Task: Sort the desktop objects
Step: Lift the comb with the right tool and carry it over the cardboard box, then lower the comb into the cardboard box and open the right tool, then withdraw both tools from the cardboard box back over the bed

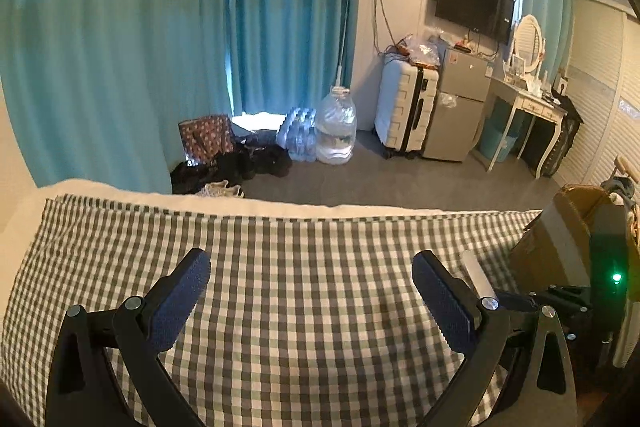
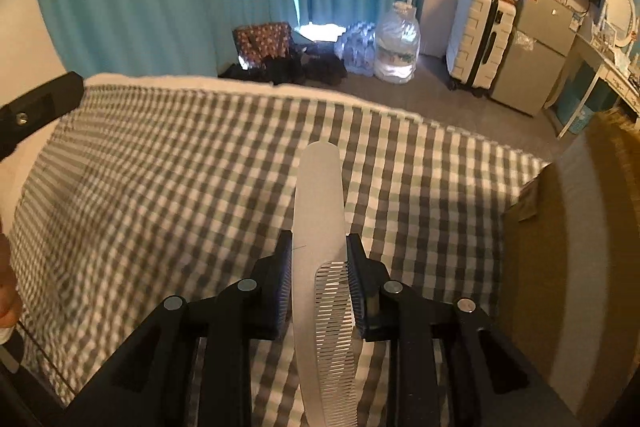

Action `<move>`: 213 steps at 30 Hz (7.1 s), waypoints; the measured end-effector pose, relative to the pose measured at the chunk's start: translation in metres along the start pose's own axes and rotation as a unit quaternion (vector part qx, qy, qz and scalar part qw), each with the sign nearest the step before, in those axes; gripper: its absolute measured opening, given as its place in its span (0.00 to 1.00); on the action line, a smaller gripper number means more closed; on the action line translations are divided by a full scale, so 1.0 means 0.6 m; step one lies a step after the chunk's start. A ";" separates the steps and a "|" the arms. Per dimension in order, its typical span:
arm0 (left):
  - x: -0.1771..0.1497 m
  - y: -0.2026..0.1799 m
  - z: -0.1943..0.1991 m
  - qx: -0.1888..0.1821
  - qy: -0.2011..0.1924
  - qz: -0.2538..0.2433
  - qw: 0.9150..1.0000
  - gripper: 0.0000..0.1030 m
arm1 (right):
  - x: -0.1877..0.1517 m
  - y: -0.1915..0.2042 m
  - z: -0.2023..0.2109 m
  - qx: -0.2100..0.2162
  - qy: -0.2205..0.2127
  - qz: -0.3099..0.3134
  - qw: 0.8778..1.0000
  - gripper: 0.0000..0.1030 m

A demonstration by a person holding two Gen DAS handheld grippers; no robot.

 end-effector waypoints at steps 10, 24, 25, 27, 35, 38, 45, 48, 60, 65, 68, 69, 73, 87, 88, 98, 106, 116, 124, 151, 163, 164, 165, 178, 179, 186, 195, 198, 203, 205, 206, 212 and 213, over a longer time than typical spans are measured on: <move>0.056 -0.024 0.121 0.005 -0.053 -0.007 0.999 1.00 | 0.026 -0.011 0.147 0.023 -0.065 -0.027 0.997 0.24; 0.089 -0.060 0.349 0.018 -0.122 -0.022 0.992 1.00 | 0.017 0.040 0.391 0.023 -0.167 -0.007 0.986 0.24; 0.090 -0.061 0.363 0.018 -0.126 -0.022 0.992 1.00 | 0.015 0.042 0.405 0.022 -0.173 -0.007 0.985 0.24; 0.090 -0.062 0.385 0.019 -0.132 -0.024 0.991 1.00 | 0.007 0.045 0.436 0.021 -0.186 -0.009 0.982 0.24; 0.076 -0.065 0.466 0.022 -0.153 -0.012 0.988 1.00 | -0.013 0.069 0.511 0.023 -0.217 0.008 0.976 0.24; 0.070 -0.072 0.487 0.024 -0.159 -0.010 0.987 1.00 | -0.022 0.067 0.532 0.022 -0.228 0.008 0.973 0.24; 0.063 -0.104 0.497 0.014 -0.171 -0.001 0.985 1.00 | -0.047 0.035 0.573 0.000 -0.243 0.000 0.970 0.24; 0.058 -0.131 0.499 0.003 -0.175 -0.003 0.985 1.00 | -0.061 0.007 0.592 -0.015 -0.248 -0.008 0.969 0.24; 0.050 -0.308 0.494 -0.052 -0.175 -0.042 0.982 1.00 | -0.124 -0.125 0.664 -0.066 -0.261 -0.049 0.962 0.24; 0.044 -0.393 0.491 -0.077 -0.171 -0.067 0.980 1.00 | -0.153 -0.180 0.691 -0.087 -0.265 -0.071 0.958 0.24; 0.039 -0.437 0.490 -0.091 -0.170 -0.079 0.978 1.00 | -0.168 -0.204 0.701 -0.098 -0.264 -0.081 0.956 0.24; 0.038 -0.452 0.489 -0.095 -0.170 -0.084 0.977 1.00 | -0.173 -0.216 0.705 -0.102 -0.264 -0.087 0.955 0.24; 0.029 -0.494 0.485 -0.108 -0.165 -0.095 0.976 1.00 | -0.188 -0.255 0.709 -0.109 -0.258 -0.103 0.954 0.25; 0.019 -0.568 0.428 -0.118 -0.143 -0.120 0.975 1.00 | -0.205 -0.311 0.660 -0.102 -0.242 -0.130 0.956 0.25; 0.019 -0.569 0.418 -0.117 -0.140 -0.120 0.976 1.00 | -0.203 -0.313 0.652 -0.100 -0.240 -0.130 0.957 0.25; 0.022 -0.571 0.323 -0.104 -0.110 -0.128 0.980 1.00 | -0.174 -0.331 0.540 -0.080 -0.207 -0.138 0.965 0.25; 0.017 -0.562 0.219 -0.098 -0.079 -0.120 0.985 1.00 | -0.150 -0.354 0.430 -0.056 -0.165 -0.147 0.974 0.25; -0.002 -0.551 0.090 -0.083 -0.033 -0.131 0.987 1.00 | -0.147 -0.373 0.284 -0.069 -0.096 -0.150 0.982 0.25; -0.026 -0.547 0.044 -0.086 -0.012 -0.132 0.988 1.00 | -0.151 -0.367 0.238 -0.085 -0.060 -0.126 0.987 0.26; 0.059 -0.509 0.298 -0.093 -0.113 -0.109 0.983 1.00 | -0.132 -0.315 0.496 -0.132 -0.199 -0.127 0.963 0.92; 0.084 -0.449 0.461 -0.094 -0.161 -0.076 0.979 1.00 | -0.131 -0.247 0.643 -0.162 -0.244 -0.101 0.951 1.00; 0.084 -0.446 0.473 -0.091 -0.167 -0.077 0.979 1.00 | -0.130 -0.239 0.655 -0.165 -0.247 -0.099 0.950 1.00; 0.083 -0.443 0.486 -0.088 -0.173 -0.077 0.978 1.00 | -0.133 -0.235 0.667 -0.166 -0.252 -0.098 0.948 1.00; 0.070 -0.351 0.588 -0.061 -0.206 -0.063 0.975 1.00 | -0.121 -0.144 0.728 -0.130 -0.287 -0.098 0.944 1.00; 0.070 -0.343 0.591 -0.058 -0.207 -0.062 0.975 1.00 | -0.118 -0.135 0.727 -0.126 -0.287 -0.097 0.945 1.00; 0.055 -0.274 0.595 -0.027 -0.204 -0.055 0.977 1.00 | -0.105 -0.081 0.714 -0.108 -0.290 -0.086 0.947 1.00; 0.043 -0.151 0.593 0.012 -0.194 -0.026 0.981 1.00 | -0.075 0.016 0.658 -0.079 -0.286 -0.052 0.954 1.00; 0.036 -0.112 0.591 0.033 -0.191 -0.017 0.981 1.00 | -0.070 0.052 0.640 -0.065 -0.288 -0.040 0.955 1.00; 0.023 -0.050 0.587 0.056 -0.181 0.005 0.982 1.00 | -0.066 0.112 0.618 -0.046 -0.286 -0.016 0.957 1.00; 0.018 -0.029 0.584 0.062 -0.177 0.015 0.982 1.00 | -0.066 0.133 0.610 -0.041 -0.285 -0.006 0.958 1.00; 0.015 -0.019 0.582 0.066 -0.175 0.019 0.982 1.00 | -0.066 0.144 0.607 -0.038 -0.285 -0.001 0.958 1.00; 0.005 0.013 0.572 0.069 -0.164 0.036 0.983 1.00 | -0.071 0.170 0.590 -0.028 -0.278 0.005 0.960 1.00; 0.004 0.016 0.570 0.067 -0.163 0.038 0.984 1.00 | -0.070 0.170 0.588 -0.027 -0.277 0.004 0.960 1.00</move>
Point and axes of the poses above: each gripper's, at about its wrist camera, not at the fingertips, and z roughly against the way its jaws point, y to its left, x to its top, the point moved 1 cm from there along -z, roughly the way its jaws point, and after that the axes turned 2 degrees about y, right-handed, at the moved point
